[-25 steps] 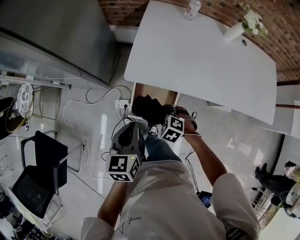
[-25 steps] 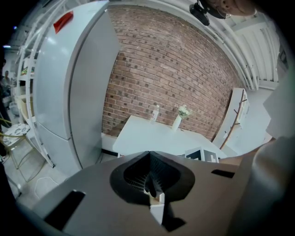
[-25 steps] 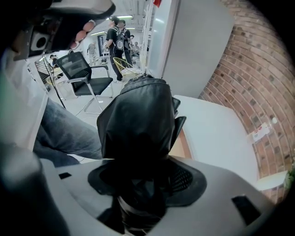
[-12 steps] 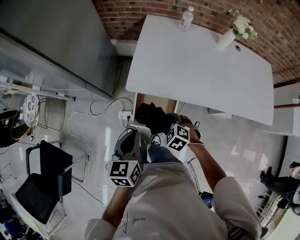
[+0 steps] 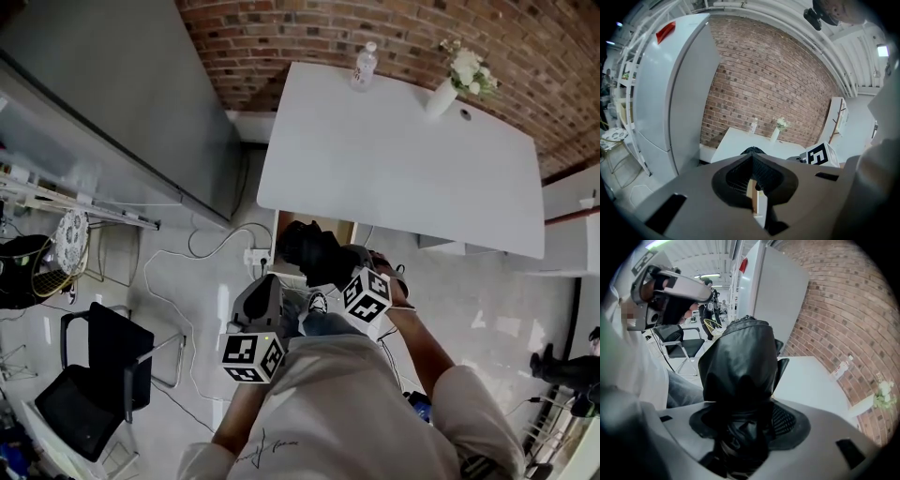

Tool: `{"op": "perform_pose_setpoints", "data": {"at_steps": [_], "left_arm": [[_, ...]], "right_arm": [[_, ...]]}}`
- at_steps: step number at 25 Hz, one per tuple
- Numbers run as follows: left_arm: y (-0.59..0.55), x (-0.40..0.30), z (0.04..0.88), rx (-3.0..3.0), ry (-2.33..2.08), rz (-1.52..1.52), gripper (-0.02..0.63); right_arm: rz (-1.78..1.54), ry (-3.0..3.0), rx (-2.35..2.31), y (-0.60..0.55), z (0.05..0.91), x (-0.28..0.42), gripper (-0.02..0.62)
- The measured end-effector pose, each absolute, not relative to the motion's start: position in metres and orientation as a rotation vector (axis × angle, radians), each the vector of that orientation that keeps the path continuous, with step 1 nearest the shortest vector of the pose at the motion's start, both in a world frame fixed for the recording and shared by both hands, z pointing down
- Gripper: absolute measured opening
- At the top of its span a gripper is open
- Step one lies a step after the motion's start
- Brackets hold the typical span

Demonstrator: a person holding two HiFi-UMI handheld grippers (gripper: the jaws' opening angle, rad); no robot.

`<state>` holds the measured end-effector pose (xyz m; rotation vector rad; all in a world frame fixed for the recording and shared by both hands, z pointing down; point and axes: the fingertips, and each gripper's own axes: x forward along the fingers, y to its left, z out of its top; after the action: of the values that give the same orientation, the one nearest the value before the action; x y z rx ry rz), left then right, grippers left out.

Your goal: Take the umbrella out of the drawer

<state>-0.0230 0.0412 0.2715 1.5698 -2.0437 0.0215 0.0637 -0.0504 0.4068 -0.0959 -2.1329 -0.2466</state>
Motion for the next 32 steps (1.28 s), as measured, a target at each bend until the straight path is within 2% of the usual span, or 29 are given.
{"op": "perform_pose_setpoints", "data": {"at_steps": [32], "left_arm": [[0.055, -0.041, 0.218, 1.610, -2.154, -0.129, 0.017]], "right_arm": [[-0.101, -2.557, 0.257, -0.064, 0.252, 0.096, 0.264]]}}
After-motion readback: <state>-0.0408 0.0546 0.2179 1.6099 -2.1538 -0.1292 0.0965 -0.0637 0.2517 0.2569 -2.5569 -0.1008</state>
